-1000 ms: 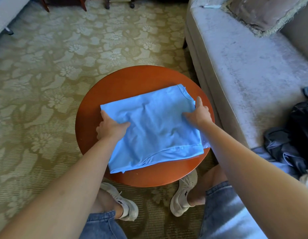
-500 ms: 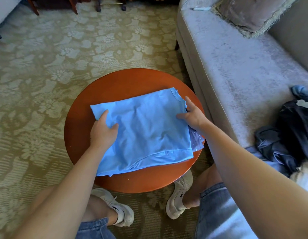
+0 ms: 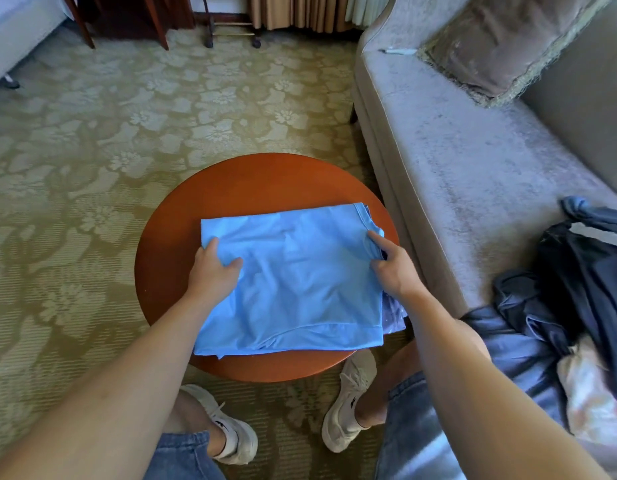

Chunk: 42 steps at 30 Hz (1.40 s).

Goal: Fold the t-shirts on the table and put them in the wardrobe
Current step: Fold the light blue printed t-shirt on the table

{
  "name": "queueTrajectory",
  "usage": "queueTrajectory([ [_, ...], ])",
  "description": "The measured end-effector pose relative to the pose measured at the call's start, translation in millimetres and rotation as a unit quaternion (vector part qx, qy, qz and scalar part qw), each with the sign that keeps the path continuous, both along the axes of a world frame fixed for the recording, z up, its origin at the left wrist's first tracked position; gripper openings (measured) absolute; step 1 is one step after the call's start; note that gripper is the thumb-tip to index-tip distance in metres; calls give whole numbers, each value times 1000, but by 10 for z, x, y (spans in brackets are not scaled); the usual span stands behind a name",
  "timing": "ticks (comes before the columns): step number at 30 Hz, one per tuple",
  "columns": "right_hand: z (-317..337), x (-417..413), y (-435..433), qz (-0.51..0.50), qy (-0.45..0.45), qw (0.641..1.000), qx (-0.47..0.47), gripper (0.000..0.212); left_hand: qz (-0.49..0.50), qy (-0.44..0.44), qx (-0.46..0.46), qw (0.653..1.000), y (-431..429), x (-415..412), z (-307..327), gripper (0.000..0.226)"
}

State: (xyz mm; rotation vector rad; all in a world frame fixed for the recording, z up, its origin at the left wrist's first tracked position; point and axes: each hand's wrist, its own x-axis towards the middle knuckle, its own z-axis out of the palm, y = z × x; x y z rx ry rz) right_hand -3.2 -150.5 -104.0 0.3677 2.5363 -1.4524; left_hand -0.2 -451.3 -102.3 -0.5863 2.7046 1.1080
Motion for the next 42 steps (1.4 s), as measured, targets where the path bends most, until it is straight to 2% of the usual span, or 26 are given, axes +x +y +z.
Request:
queueTrajectory([
  [6, 198, 371, 237, -61, 39, 997, 8, 62, -57, 27, 2, 998, 310, 125, 217, 70],
  [10, 436, 572, 466, -95, 91, 990, 45, 61, -103, 64, -10, 993, 573, 132, 539, 71],
  [16, 739, 930, 799, -152, 153, 975, 46, 59, -166, 121, -54, 977, 938, 164, 993, 69],
  [24, 1100, 1591, 1444, -232, 182, 954, 53, 58, -253, 171, -54, 951, 1792, 331, 1383, 71],
  [28, 1233, 2142, 1930, -302, 171, 935, 76, 58, -323, 177, -50, 928, 2405, 486, 1459, 71],
  [32, 1325, 2894, 2382, -387, 152, 904, 104, 59, -415, 169, -77, 891, 3137, 816, 1425, 71],
  [37, 1261, 3942, 2752, -478, 111, 867, 86, 61, -521, 144, -76, 838, 4021, 1454, 1285, 73],
  [42, 1074, 4829, 3008, -553, 82, 826, 73, 63, -585, 116, -75, 799, 4642, 2086, 1065, 75],
])
